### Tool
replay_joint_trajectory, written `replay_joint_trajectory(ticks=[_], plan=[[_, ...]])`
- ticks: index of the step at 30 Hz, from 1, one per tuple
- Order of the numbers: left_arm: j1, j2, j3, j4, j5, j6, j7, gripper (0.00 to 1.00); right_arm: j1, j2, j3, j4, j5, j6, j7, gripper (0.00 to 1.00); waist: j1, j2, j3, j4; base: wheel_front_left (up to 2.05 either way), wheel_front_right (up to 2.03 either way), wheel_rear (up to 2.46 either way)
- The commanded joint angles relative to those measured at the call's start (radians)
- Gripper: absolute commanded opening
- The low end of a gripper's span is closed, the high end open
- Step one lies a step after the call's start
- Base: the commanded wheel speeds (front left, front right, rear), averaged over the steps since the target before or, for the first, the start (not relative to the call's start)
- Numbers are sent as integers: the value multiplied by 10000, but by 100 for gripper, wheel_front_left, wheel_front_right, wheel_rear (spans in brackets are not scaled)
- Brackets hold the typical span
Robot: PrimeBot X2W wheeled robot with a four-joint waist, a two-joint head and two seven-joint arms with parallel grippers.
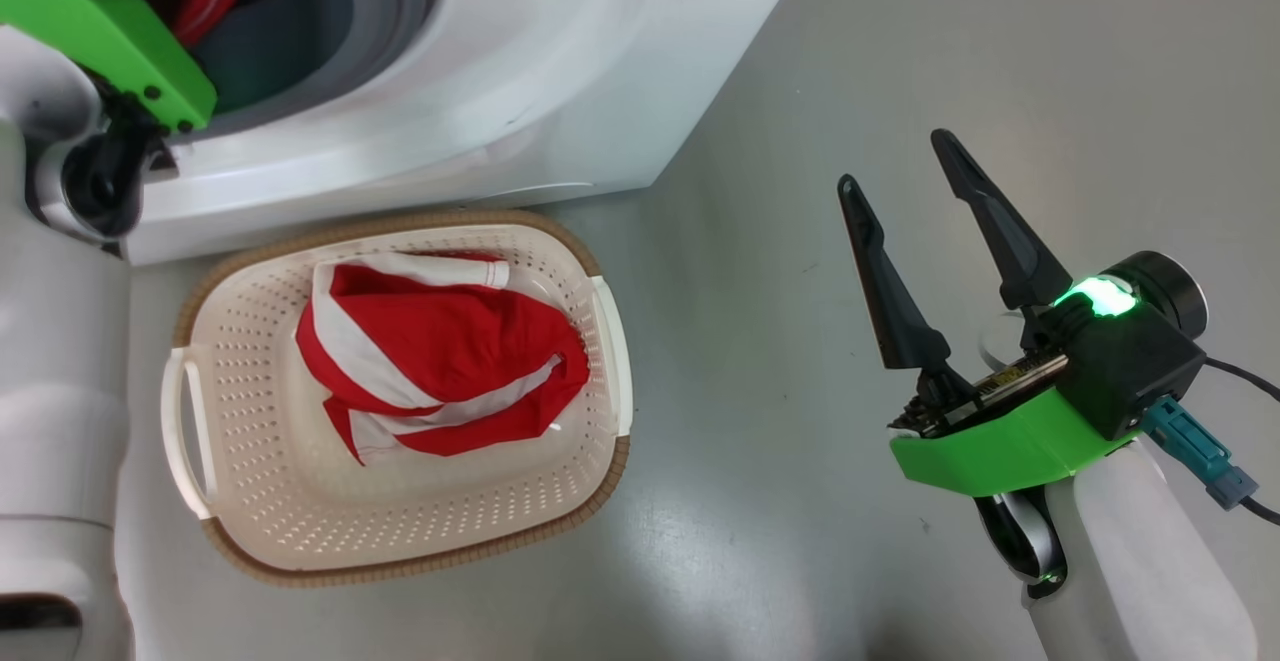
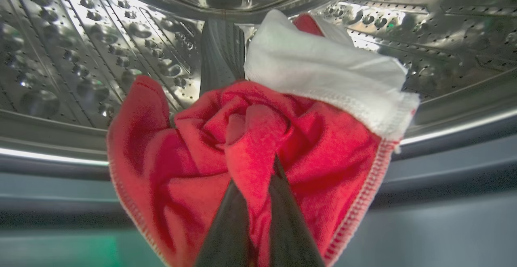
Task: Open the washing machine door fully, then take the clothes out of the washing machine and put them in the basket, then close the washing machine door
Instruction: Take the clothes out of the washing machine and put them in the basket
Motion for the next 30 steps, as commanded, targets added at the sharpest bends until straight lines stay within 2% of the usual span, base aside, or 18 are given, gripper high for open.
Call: replay_joint_trajectory(ticks=[1,10,14,18,24,30], plan=[[194,526,135,-321,145,86,-342,0,121,65,202,-182,66,46,-54,100,0,0,-52,43,0,0,0],[922,824,-246,-536,1198,697,-3339,0,153,67,164,-31,194,46,-81,100,0,0,-444,297,0,0,0],[1487,809,-296,-668,1441,776,-4586,0,181,67,132,100,265,46,-89,100,0,0,-719,370,0,0,0],[2061,840,-150,-1358,1788,942,-4911,0,203,67,41,293,572,46,-109,100,0,0,-988,483,0,0,0],[3612,515,706,-4078,2710,1348,-4926,0,258,67,-112,668,712,46,-134,100,0,0,-1520,659,0,0,0],[5038,-43,1217,-5325,3289,1272,-4927,0,484,68,-257,819,740,46,-146,100,0,0,-2252,795,0,0,0]])
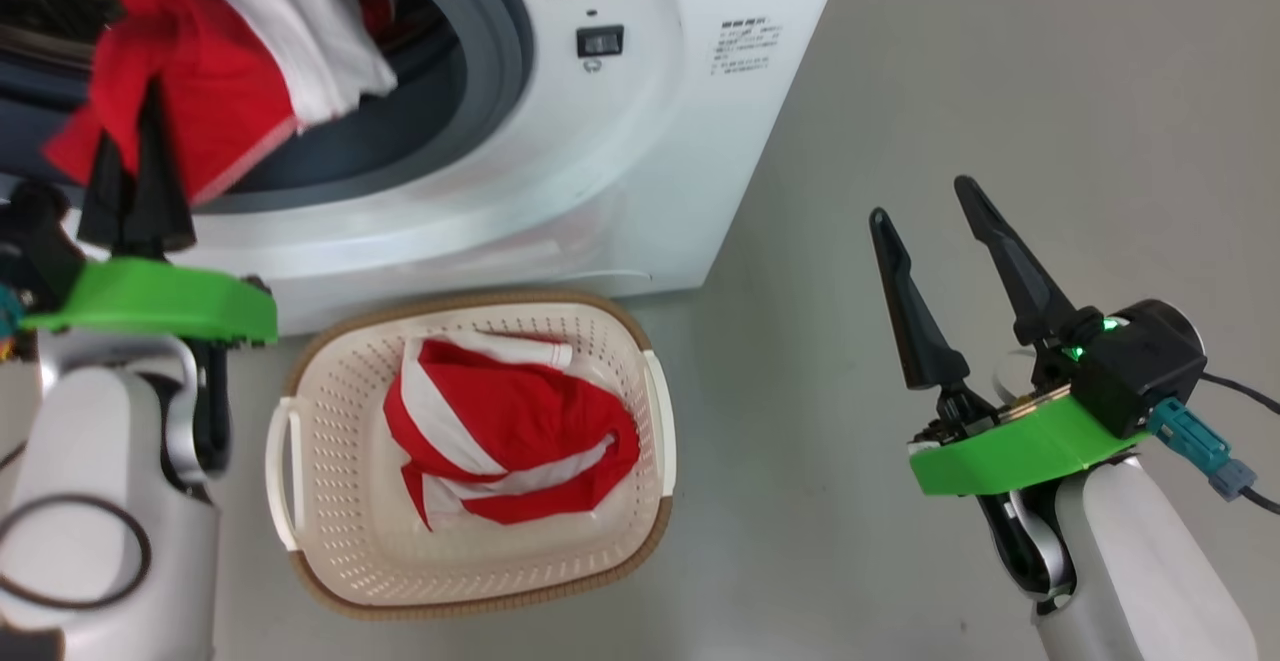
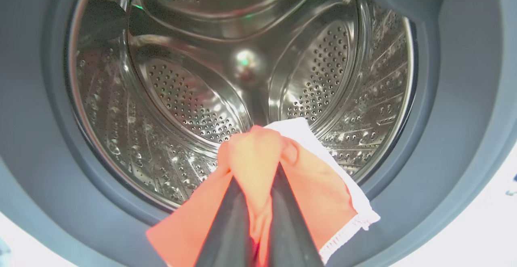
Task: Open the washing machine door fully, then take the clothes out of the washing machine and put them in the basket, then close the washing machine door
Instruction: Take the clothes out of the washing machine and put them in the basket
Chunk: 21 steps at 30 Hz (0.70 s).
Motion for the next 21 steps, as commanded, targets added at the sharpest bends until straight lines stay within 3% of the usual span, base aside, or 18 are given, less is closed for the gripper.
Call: replay_joint_trajectory(ticks=[1,21], plan=[[302,273,423,-582,207,-72,-88,0,234,62,115,-220,49,46,-58,100,0,-1,-522,134,0,0,0],[2799,-726,978,-3953,1291,-365,-89,0,1046,62,-40,-160,124,46,-62,100,0,-1,-2019,267,0,0,0]])
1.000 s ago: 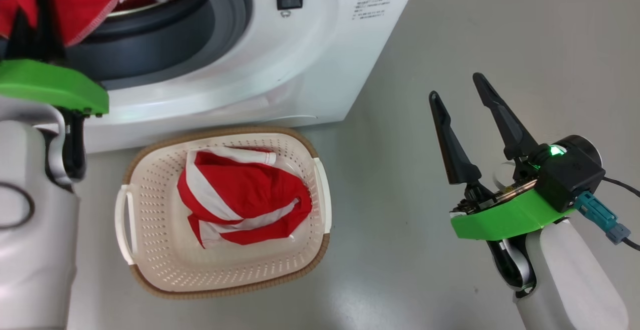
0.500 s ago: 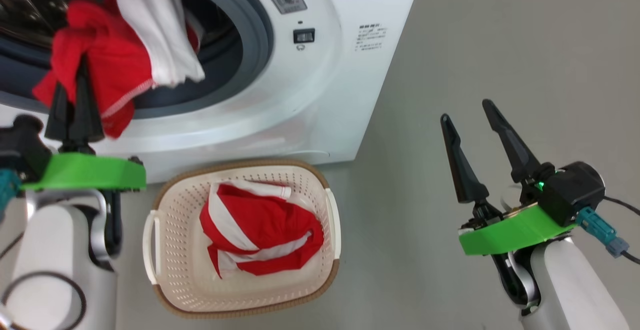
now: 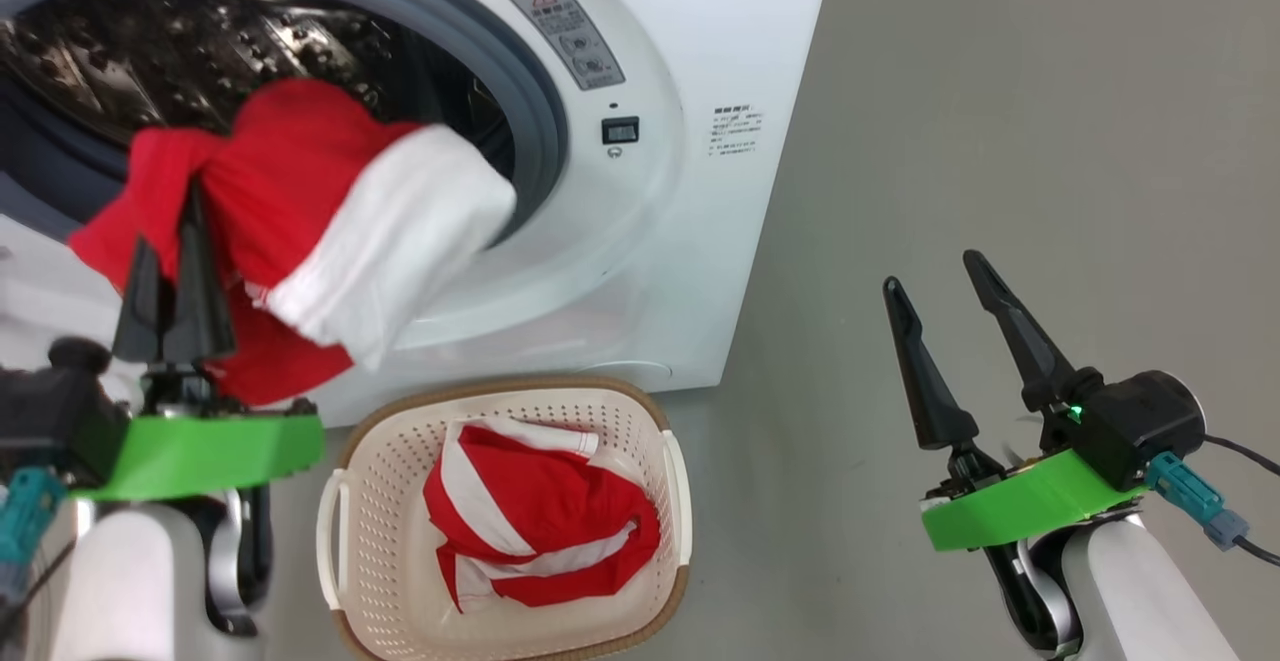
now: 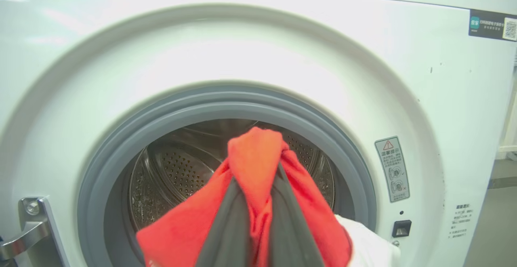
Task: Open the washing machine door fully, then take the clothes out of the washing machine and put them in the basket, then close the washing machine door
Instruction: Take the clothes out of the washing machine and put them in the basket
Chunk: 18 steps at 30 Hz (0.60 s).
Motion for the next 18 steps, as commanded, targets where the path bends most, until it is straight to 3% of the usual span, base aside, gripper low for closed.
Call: replay_joint_trajectory(ticks=[1,10,18], plan=[[134,183,271,-439,84,-23,-77,0,47,49,186,-254,123,46,-62,100,0,0,-118,42,0,0,0],[921,-105,-226,-1725,-470,-136,-78,0,232,49,91,-468,117,46,-62,100,0,0,-120,227,0,0,0],[1278,-173,-885,-407,-1404,-248,-78,0,169,49,156,-473,66,46,-62,100,0,0,160,299,0,0,0]])
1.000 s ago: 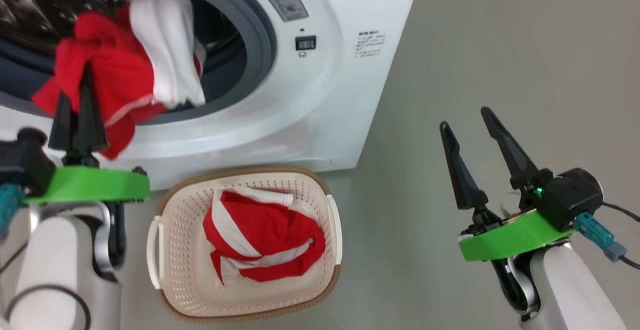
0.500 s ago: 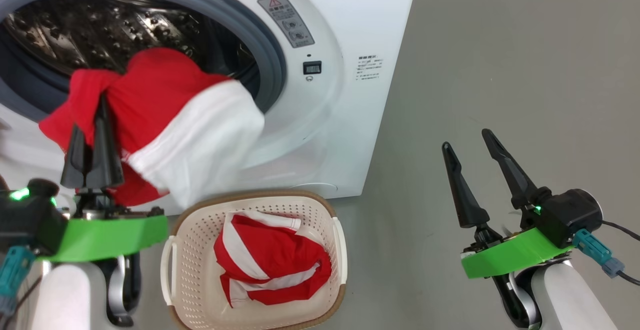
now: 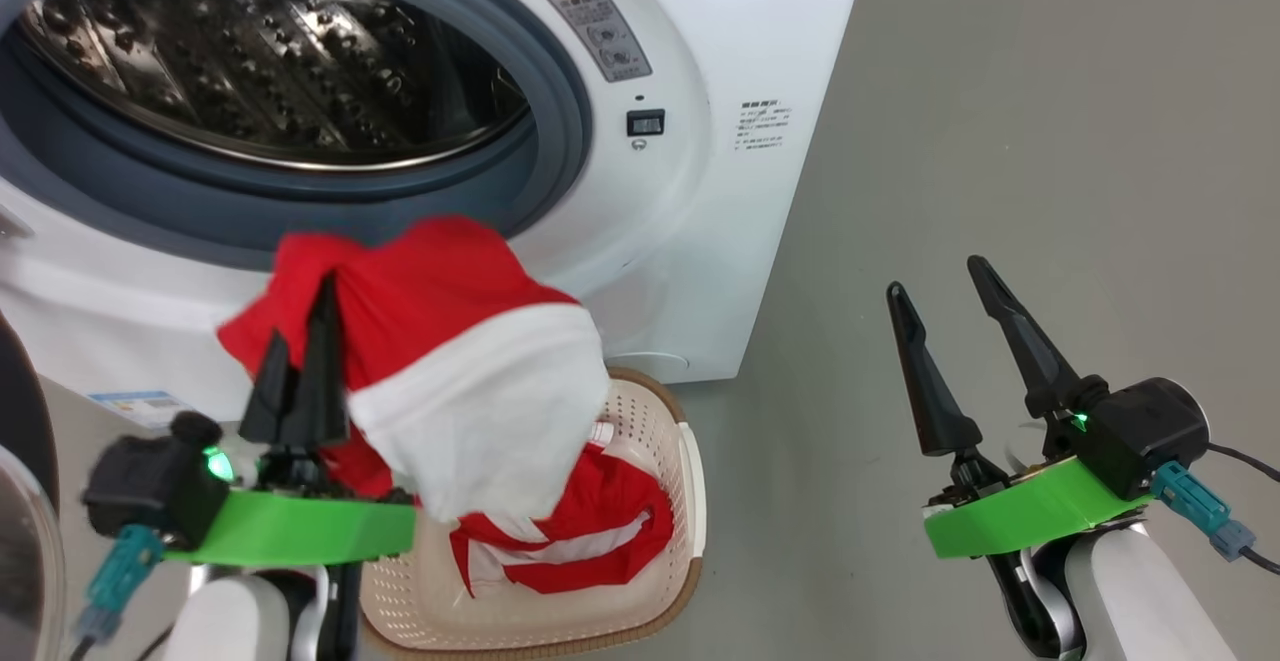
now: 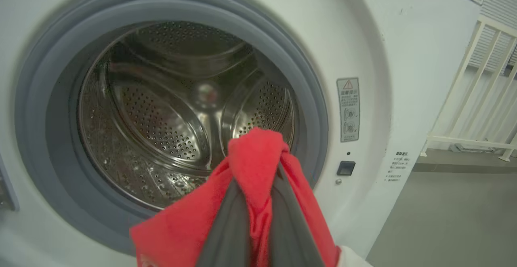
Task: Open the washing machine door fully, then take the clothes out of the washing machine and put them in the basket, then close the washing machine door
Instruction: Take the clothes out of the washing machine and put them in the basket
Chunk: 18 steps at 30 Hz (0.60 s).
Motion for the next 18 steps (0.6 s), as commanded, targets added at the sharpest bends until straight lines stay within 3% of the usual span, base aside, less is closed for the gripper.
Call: replay_joint_trajectory(ticks=[1,10,18], plan=[[-102,130,239,307,-175,-76,-78,0,-64,37,218,-258,53,46,-62,100,0,0,159,19,0,0,0],[-770,122,79,2750,-508,-75,-78,0,-265,37,340,-217,14,46,-62,100,0,0,600,-95,0,0,0],[-1727,122,-54,5833,-282,-234,-78,0,-471,37,452,-204,34,46,-62,100,0,0,1106,-369,0,0,0]])
